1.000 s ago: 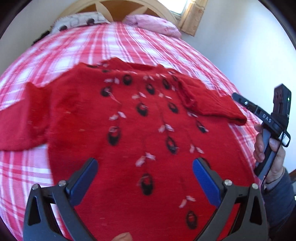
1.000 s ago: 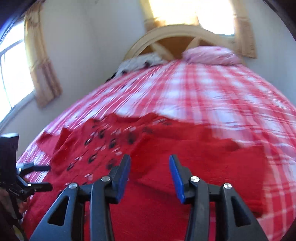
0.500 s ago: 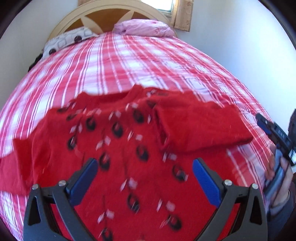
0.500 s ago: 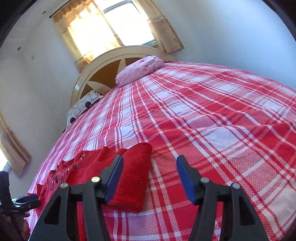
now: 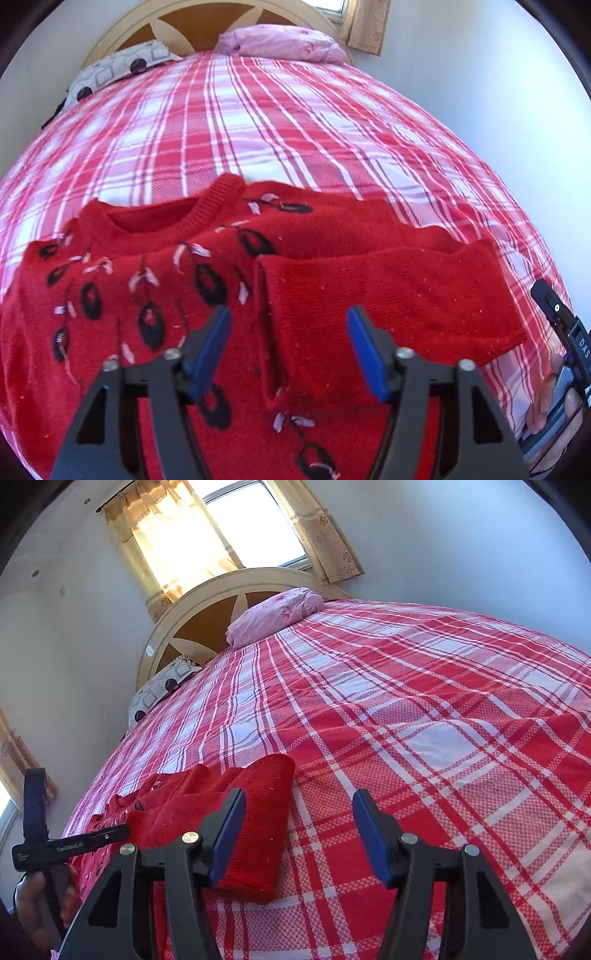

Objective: Fold small clothes

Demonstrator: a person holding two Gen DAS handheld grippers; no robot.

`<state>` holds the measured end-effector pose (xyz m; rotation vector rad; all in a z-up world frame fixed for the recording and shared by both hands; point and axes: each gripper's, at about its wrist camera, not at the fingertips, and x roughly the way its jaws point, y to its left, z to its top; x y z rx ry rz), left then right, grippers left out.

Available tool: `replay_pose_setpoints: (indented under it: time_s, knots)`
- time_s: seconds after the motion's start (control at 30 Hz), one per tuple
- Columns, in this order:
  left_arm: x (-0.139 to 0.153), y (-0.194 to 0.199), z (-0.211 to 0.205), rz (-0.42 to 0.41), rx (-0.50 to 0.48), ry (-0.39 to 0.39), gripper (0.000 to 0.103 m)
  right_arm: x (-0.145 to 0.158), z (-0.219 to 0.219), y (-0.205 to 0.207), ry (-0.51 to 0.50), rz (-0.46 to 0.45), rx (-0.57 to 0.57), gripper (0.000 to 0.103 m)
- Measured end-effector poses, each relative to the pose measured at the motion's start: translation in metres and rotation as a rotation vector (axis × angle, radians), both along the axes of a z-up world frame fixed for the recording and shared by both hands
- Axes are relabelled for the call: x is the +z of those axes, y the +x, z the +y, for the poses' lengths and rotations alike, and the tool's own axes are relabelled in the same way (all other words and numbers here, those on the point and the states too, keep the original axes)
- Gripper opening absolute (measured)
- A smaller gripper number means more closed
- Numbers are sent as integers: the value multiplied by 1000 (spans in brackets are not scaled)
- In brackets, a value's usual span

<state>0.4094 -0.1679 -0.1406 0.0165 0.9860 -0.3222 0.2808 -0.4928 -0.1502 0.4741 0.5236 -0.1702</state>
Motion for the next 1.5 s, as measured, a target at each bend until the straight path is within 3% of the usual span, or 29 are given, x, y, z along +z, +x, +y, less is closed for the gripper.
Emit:
replay_pose_setpoints:
  time_s: [0.1,0.2,0.3,0.37,0.7,1.0,1.5]
  knots:
    - [-6,4,-5,40,-19,-26,53,1,3,1,-16,3,10,61]
    - [-11,5,-8,40,-14,-3,50,0,4,2,-19,5,13,61]
    - [-7,4,-4,30,-9,4,13,-1,3,2,-12,6,13,61]
    - [-2,3,1,25,-21,-32,6,-1,3,2,-13,6,13,61]
    - [38,-1,16,-86,-7,-41,5,1,3,0,-11,-16,16,61]
    - [71,3,72,-163,77,-47,5,3,5,-2,-18,-27,21,61]
    - [60,-11,167,-150,212,-35,5,3,5,-2,-20,-30,21,61]
